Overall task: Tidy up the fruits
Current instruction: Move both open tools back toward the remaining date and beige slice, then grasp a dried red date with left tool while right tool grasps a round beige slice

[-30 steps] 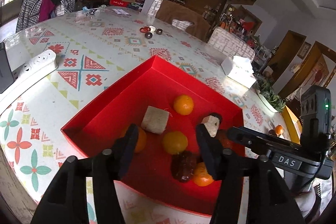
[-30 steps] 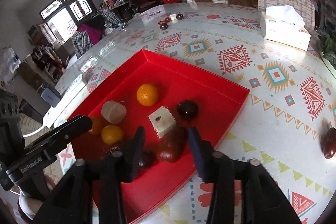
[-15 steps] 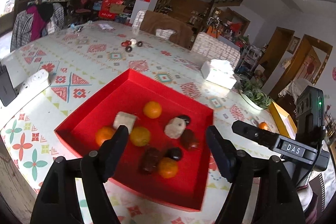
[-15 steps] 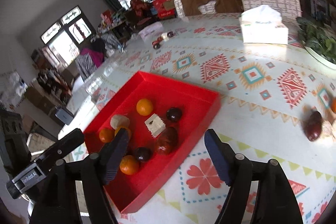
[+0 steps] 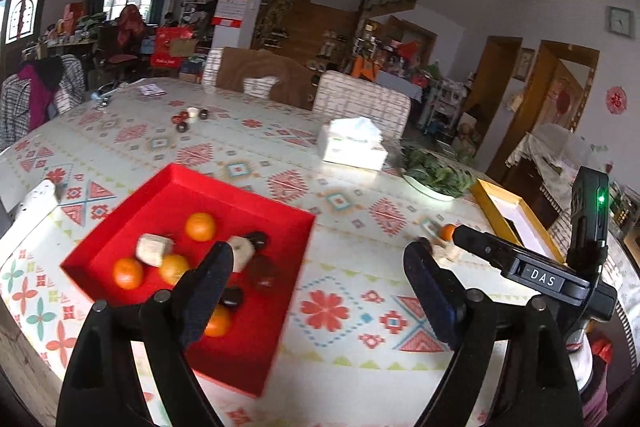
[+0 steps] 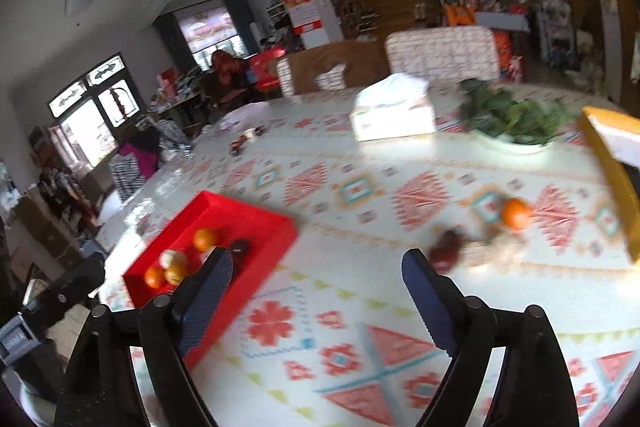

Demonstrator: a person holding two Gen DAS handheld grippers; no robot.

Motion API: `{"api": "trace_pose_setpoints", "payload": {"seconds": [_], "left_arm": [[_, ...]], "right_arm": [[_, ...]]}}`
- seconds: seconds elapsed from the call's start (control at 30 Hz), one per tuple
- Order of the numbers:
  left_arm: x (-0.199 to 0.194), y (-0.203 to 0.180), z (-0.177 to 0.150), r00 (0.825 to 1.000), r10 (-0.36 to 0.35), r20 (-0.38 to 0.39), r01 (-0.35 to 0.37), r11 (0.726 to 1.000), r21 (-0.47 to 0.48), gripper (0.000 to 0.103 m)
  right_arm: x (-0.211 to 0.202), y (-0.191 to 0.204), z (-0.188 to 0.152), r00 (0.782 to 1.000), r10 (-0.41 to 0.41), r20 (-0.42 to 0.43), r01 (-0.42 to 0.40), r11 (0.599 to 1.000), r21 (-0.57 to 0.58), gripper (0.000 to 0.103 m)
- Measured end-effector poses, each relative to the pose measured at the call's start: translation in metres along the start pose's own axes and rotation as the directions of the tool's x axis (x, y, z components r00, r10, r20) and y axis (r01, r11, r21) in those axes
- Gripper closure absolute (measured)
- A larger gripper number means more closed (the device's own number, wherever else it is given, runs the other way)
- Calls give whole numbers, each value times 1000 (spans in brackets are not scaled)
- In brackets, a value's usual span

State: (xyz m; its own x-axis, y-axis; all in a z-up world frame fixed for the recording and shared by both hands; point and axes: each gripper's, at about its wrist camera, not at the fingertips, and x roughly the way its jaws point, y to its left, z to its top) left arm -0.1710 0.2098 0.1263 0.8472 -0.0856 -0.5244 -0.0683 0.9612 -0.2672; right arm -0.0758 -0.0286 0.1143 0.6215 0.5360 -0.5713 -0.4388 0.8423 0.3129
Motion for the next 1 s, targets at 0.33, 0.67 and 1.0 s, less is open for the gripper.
{"api": "trace_pose_setpoints", "payload": {"seconds": [0.33,0.67,1.0], "left_arm": [[11,-59,18,999,-44,19,42,995,90,16],[26,-100,39,993,-112,37,107,985,133,16],[75,-97,26,994,-89,-58,95,989,116,16]], "right_arm": [[-42,-99,16,975,-221,-1,221,974,54,12],[-95,-157,63,916,-397,64,393,917,65,12],[-69,-165,46,945,-325,25,320,940,119,12]]}}
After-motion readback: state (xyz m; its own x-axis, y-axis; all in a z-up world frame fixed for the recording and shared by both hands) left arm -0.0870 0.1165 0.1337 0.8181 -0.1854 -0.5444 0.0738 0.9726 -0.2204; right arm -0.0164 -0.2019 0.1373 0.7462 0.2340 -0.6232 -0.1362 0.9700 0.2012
